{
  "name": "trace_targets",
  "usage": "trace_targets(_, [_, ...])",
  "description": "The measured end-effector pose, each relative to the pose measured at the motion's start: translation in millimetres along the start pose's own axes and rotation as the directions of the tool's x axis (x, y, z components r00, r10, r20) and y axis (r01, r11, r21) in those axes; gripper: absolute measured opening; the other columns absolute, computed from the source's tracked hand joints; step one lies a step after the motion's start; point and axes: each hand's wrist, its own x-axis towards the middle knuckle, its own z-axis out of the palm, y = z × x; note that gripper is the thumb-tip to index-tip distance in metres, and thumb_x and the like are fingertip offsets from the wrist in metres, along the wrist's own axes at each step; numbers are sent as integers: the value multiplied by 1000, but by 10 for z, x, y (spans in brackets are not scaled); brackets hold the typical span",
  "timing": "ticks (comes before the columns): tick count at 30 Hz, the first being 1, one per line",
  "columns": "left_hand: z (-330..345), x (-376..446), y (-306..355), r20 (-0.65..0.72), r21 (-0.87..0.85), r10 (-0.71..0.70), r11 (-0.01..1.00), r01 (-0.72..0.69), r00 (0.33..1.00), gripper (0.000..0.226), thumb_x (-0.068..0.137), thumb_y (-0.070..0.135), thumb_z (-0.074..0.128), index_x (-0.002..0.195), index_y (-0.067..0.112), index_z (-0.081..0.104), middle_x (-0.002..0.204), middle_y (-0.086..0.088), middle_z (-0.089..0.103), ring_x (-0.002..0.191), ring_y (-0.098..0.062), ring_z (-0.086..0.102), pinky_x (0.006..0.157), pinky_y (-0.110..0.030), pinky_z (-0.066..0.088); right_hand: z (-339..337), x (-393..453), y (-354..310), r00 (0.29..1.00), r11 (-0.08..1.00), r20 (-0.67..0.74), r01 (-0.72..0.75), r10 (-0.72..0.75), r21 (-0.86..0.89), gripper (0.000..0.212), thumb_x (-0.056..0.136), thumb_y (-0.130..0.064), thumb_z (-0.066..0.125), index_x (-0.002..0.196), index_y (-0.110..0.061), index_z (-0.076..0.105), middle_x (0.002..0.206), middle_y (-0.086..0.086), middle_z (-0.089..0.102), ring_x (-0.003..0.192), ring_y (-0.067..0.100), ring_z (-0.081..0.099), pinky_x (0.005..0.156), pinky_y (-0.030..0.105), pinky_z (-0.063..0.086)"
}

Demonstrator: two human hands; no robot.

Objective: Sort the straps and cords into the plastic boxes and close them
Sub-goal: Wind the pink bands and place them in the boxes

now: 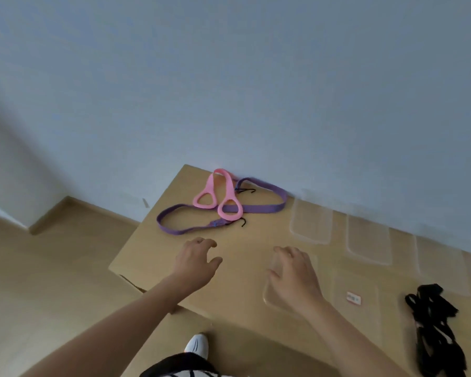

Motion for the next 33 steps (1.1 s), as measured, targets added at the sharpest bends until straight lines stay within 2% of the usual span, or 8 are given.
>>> trace_targets(4, [-127,282,-396,-106,-69,28,997,-35,994,33,90,23,73,122,17,67,127,-1,63,124,-24,50,94,-29,40,173,415,-443,993,998,111,44,-39,-47,54,93,-42,60,141,-20,49,135,3,49,128,25,41,107,33,37])
trace_targets(8, [-174,594,-684,-143,-17,162,986,-166,976,35,74,6,83,108,7,74,106,-9,69,101,-38,61,85,-43,52,242,746,-776,987,997,156,52,-44,-48,52,92,-40,61,139,-19,51,132,4,51,126,25,42,107,31,37])
trace_targets(13, [-202,911,-774,-111,-24,221,974,-225,969,29,76,12,82,104,11,76,103,-6,70,101,-35,63,87,-43,53,246,1176,-1007,972,986,191,150,-135,-67,59,93,-10,54,150,-19,40,154,-2,38,136,25,38,111,32,36])
trace_targets(16, [-177,991,-783,-106,-72,225,970,-233,969,23,80,15,79,102,13,76,101,-4,71,100,-32,63,84,-38,50,290,1444,-1115,970,980,219,138,-104,-145,61,94,-9,53,151,-21,36,153,-3,41,132,27,40,107,37,39])
trace_targets(21, [-203,1075,-783,-145,-124,203,967,-221,968,22,81,17,80,103,14,76,99,0,74,98,-27,66,78,-26,42,336,1642,-1184,994,967,83,86,-68,-239,34,91,-26,67,124,-26,62,123,-4,63,115,27,47,93,38,44])
trace_targets(29, [-434,1286,-288,-79,-193,346,915,-355,935,72,84,36,78,147,18,47,150,0,47,139,-22,38,113,-32,33,-457,1410,-1346,935,910,-301,279,-185,306,21,94,-10,66,108,-21,78,84,-3,74,75,15,63,68,26,49])
trace_targets(31, [-501,1301,-38,-118,-247,404,873,-421,907,68,82,33,76,144,21,51,145,4,53,136,-17,45,110,-34,40,-718,1309,-1377,916,881,-366,305,-168,361,20,93,-12,63,103,-19,79,83,-5,74,76,9,62,67,15,45])
trace_targets(33, [-576,1276,201,-127,-351,341,863,-364,931,38,84,30,71,122,29,65,114,12,67,106,-11,62,90,-35,51,-949,1189,-1354,903,851,-416,302,-110,430,19,92,-11,61,94,-19,78,77,-11,71,73,6,60,64,16,43])
